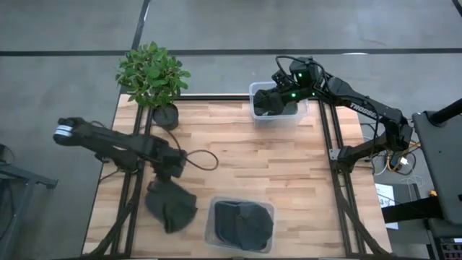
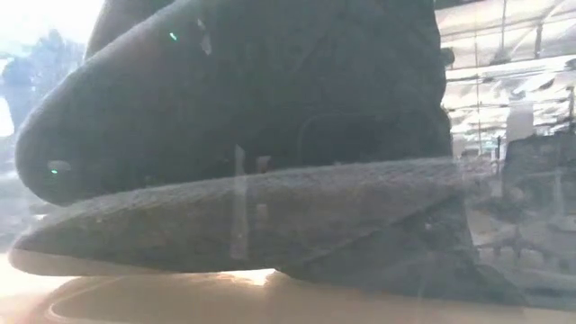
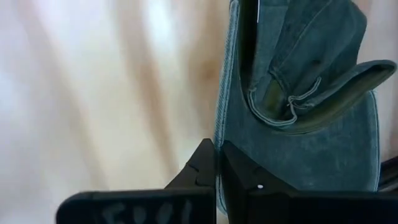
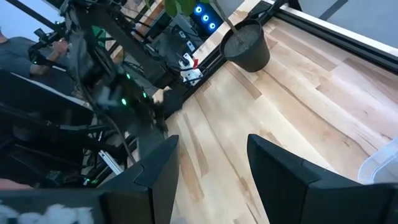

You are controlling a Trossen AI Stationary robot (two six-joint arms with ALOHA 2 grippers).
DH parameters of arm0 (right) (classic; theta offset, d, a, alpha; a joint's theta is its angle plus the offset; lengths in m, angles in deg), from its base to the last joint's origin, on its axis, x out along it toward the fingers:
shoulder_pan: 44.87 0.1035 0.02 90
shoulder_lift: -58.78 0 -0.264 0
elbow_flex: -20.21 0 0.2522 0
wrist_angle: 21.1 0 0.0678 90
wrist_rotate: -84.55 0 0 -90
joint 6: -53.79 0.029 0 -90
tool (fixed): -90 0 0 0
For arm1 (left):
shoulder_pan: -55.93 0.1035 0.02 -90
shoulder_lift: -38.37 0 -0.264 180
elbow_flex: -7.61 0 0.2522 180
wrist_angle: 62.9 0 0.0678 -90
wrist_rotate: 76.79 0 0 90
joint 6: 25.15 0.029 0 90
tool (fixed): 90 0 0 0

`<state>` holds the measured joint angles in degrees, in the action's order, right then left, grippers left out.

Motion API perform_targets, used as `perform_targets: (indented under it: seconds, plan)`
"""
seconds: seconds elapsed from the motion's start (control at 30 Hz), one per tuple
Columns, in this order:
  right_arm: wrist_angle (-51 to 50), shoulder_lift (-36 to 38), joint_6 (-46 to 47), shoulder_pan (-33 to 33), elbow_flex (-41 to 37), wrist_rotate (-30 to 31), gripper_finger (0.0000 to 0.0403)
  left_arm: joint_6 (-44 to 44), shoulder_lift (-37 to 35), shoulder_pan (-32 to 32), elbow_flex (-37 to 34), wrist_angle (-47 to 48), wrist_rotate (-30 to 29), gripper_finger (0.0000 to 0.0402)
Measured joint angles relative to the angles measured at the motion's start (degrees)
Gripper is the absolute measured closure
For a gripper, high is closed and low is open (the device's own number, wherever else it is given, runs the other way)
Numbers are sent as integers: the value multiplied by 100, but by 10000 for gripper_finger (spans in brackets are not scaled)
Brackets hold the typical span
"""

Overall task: Pick & Place hat
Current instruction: Put the black cap into the top transparent bin

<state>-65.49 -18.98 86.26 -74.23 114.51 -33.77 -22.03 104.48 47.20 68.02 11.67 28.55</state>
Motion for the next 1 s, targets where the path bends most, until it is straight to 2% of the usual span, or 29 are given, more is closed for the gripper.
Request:
perform_targets:
  seconds: [0.27, 0.53, 0.87, 1.0]
  plan:
    - [83, -2, -7, -2, 0, 0, 220, -562, -1000, 265, 708, 1302, -1164, 400]
    - [779, -4, 6, -2, 0, 0, 220, -1174, -1421, 491, 2085, 1792, -2221, 400]
    - [1558, 28, -83, -2, 2, -5, 220, -1625, -1595, 502, 4076, 1522, -3507, 400]
    - [2053, 113, -202, 0, 2, -4, 220, -1627, -1731, 502, 4591, 752, -4087, 400]
